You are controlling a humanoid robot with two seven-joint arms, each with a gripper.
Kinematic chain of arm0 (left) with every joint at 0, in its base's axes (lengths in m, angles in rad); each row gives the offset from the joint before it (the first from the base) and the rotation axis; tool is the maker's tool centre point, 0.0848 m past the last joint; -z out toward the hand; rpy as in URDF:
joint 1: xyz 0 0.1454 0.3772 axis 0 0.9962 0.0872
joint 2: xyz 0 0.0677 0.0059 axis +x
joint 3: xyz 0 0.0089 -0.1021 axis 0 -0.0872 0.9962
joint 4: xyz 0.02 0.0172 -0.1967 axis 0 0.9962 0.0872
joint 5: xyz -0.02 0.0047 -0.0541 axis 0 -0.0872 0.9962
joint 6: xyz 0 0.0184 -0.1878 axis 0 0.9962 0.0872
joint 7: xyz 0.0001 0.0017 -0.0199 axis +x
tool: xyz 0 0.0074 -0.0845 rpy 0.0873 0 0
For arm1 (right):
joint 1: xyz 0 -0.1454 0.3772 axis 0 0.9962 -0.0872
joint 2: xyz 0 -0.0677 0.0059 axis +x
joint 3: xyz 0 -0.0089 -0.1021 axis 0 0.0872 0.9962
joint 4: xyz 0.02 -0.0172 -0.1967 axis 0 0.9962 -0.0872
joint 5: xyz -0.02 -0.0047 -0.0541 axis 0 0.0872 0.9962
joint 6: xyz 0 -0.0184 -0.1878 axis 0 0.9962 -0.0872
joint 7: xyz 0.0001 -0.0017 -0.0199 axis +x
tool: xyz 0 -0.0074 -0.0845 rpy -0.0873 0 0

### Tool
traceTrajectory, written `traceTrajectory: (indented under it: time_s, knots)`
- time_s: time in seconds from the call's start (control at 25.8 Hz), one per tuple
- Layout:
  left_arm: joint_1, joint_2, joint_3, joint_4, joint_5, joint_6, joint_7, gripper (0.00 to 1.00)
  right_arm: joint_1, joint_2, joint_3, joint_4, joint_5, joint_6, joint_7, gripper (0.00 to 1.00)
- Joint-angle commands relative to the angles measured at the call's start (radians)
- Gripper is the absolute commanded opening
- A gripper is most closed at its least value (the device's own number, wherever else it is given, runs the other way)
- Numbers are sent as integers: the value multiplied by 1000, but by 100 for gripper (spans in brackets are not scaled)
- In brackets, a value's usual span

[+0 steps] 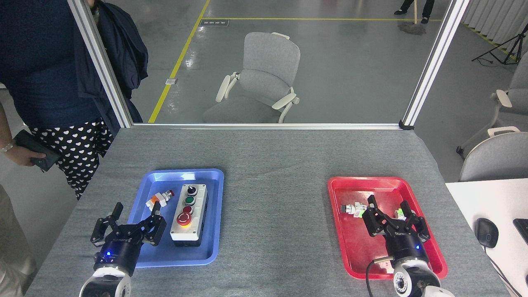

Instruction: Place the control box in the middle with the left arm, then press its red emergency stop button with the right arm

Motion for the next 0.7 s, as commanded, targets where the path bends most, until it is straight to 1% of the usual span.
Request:
traceTrajectory:
  time_s: [0.0, 0.23, 0.39, 0.66]
  knots:
    - [-1, -1, 3, -2, 1, 0, 3, 99, 0, 0, 0, 0, -1, 0, 0, 100]
    - [-1, 3, 1, 1, -3, 0, -6, 99, 0, 0, -2, 0, -1, 0, 0, 100]
    - [-2, 3, 3, -7, -2, -6, 12, 100, 0, 0, -2, 0, -16, 0, 0, 100]
    - [-1, 1, 1, -5, 0, -6, 23, 99, 0, 0, 0, -1, -16, 0, 0, 100]
